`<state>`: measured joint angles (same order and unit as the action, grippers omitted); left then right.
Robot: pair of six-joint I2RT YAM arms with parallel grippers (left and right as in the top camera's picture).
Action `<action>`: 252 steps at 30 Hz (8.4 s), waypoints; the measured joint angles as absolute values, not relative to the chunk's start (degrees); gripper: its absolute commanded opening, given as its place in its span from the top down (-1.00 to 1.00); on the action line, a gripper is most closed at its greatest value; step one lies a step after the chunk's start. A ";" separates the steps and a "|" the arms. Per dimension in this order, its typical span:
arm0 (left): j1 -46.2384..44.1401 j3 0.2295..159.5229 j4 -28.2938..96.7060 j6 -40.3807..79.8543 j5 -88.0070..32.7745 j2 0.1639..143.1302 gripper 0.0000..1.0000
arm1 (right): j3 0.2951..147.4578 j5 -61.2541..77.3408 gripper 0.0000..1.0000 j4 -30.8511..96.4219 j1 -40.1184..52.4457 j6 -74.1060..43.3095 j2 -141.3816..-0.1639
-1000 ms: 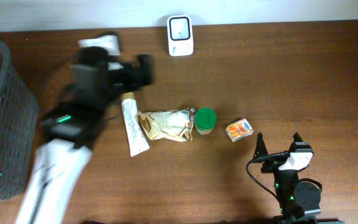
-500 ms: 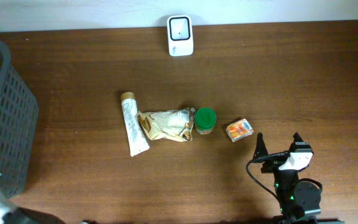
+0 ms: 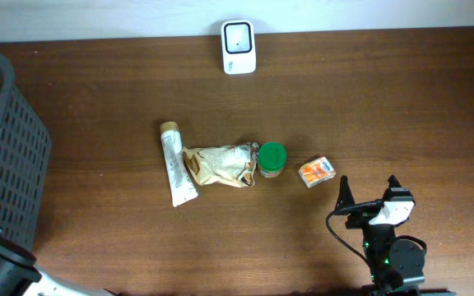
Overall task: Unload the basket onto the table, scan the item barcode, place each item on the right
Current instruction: 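Grasp the mint-green wipes pack and place it front-left on the table, then reach the right gripper to the orange Kleenex pack and grasp it, then lift the Kleenex pack with the right gripper and hold it over the scanner, then move the Kleenex pack right and release it on the table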
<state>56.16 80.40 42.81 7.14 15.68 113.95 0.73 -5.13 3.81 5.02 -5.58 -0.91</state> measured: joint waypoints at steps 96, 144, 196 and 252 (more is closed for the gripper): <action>0.19 83.05 64.10 -5.19 -14.61 70.39 -0.98 | 66.59 30.02 -0.25 54.17 5.02 -3.62 -61.06; 0.19 83.05 64.10 -5.19 -14.61 70.39 -0.98 | 69.19 12.84 0.92 44.73 6.68 -25.80 -109.40; 0.34 83.05 64.14 -5.19 -14.63 70.35 -0.98 | 136.51 -26.96 0.91 13.30 24.93 43.55 -152.03; 0.34 83.05 64.16 -5.19 -14.63 70.39 -0.98 | 104.77 4.16 -0.58 76.40 27.05 -19.25 -119.61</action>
<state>0.34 83.05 64.16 -5.19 -14.63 70.39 104.77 4.16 76.40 27.05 -19.25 -119.61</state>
